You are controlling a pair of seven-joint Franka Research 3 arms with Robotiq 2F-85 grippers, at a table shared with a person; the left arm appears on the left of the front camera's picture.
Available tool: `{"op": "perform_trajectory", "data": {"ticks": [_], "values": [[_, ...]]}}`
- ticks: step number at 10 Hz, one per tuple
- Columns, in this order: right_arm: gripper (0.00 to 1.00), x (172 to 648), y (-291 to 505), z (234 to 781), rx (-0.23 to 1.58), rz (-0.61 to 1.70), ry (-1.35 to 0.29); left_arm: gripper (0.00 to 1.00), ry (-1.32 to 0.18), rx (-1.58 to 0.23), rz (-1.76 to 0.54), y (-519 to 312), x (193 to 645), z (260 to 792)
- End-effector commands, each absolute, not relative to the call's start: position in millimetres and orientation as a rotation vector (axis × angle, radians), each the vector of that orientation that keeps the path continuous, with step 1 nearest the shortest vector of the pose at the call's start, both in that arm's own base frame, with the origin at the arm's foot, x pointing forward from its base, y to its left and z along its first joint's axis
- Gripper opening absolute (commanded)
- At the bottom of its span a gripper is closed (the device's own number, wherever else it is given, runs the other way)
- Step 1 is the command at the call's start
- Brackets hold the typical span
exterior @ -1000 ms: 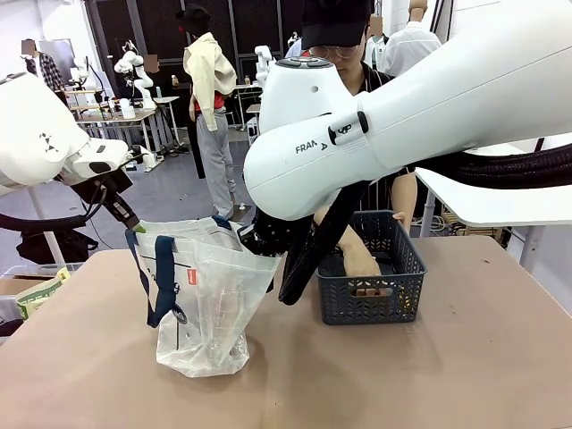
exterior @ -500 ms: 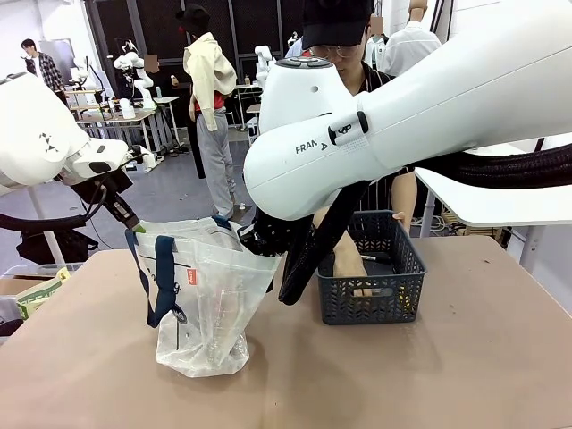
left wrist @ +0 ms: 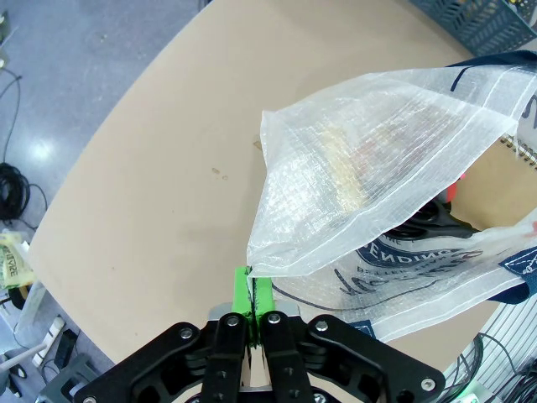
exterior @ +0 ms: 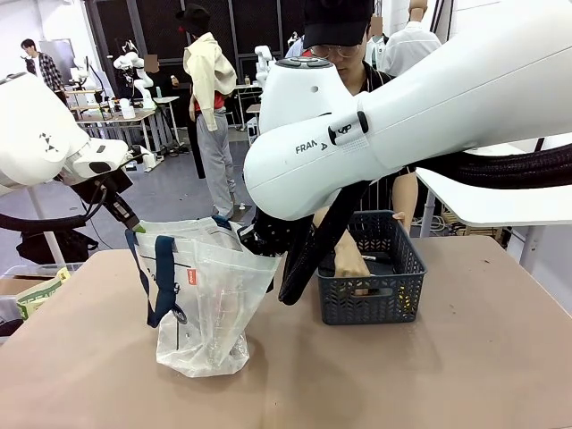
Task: Transfer purchased items from the store into the shopping bag.
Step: Move the Reusable shopping bag to the right side of the table.
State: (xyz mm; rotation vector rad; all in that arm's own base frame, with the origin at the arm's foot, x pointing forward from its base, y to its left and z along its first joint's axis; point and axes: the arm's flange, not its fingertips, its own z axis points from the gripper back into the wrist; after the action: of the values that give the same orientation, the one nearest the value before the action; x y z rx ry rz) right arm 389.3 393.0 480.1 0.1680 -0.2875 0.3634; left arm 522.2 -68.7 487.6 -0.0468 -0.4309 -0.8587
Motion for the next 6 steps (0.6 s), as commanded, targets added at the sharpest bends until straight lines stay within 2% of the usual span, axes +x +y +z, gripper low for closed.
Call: {"op": "perform_trajectory", "data": {"ticks": [1,6], "values": [[0.00,389.7,393.0,480.3,0.167,0.356,-0.286,0.00,-0.425,-0.047,-0.842,-66.9,520.2,489.4],[0.00,389.7,393.0,480.3,0.167,0.356,-0.286,0.00,-0.425,-0.047,-0.842,-66.9,520.2,489.4]]}}
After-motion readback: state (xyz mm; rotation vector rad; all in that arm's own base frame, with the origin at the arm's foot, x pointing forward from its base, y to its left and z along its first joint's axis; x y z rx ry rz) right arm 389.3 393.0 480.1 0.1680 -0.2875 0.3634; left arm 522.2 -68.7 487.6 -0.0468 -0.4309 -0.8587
